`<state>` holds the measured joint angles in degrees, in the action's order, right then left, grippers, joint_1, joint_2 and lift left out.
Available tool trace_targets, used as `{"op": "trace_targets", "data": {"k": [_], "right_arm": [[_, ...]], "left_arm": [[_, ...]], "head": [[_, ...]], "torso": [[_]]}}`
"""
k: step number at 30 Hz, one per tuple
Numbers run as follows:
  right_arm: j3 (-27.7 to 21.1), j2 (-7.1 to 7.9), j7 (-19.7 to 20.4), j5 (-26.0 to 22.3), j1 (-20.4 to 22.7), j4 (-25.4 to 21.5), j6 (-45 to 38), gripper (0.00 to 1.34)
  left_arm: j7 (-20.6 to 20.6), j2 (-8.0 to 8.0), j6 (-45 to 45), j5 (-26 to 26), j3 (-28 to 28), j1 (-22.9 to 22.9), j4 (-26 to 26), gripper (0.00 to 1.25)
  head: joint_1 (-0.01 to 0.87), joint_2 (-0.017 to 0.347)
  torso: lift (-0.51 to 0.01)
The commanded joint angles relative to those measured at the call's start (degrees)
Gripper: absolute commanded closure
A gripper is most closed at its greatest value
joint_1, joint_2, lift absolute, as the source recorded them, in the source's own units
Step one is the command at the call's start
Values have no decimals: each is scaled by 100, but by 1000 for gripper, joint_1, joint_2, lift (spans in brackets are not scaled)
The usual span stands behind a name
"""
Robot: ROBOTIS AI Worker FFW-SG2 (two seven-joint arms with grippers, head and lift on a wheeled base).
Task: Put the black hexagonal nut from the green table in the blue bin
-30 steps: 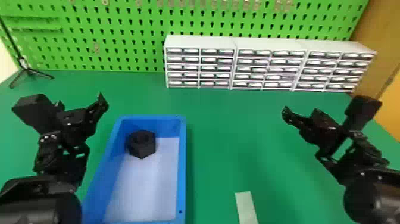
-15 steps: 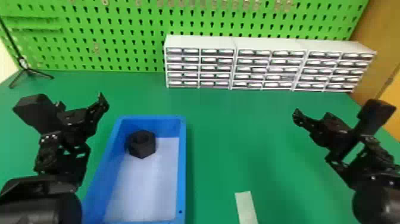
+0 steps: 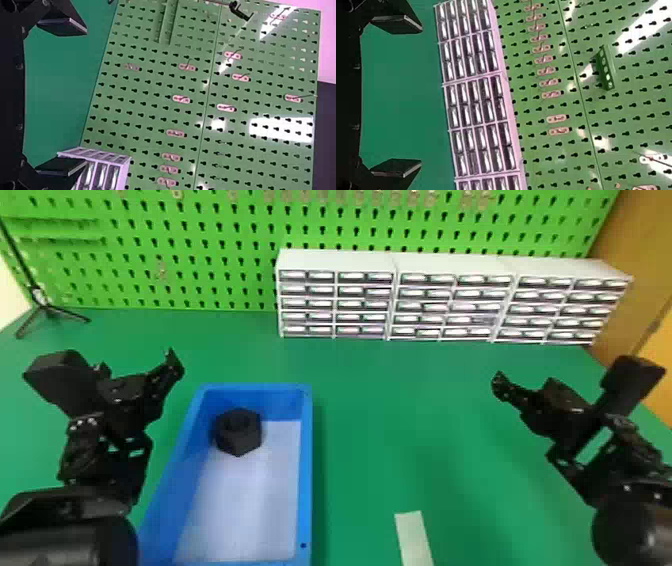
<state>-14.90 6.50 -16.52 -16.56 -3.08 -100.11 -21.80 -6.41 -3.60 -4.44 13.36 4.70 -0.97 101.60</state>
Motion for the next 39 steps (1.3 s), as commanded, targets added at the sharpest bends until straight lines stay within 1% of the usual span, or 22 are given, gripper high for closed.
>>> {"op": "trace_targets", "data": {"k": [1,10,22,33,39], "right_arm": [[22,-9,0,21,-9,0,0,114],[66,-26,0,118,-35,18,0,116],[259,-97,0,118,-123,255,141,116],[347,-44,0,135,-167,316,141,116],[365,-44,0,135,-167,343,141,116]], "left_arm": [[0,0,-5,0,-4,0,0,125],[0,0,4,0,-13,9,0,125],[0,0,4,0,-22,18,0,125],[0,0,13,0,-66,35,0,125],[0,0,31,0,-92,35,0,125]], "head": [[692,8],[692,8],[692,8],[692,8],[692,8]], "torso": [[-97],[-97],[-97],[-97],[-97]]}}
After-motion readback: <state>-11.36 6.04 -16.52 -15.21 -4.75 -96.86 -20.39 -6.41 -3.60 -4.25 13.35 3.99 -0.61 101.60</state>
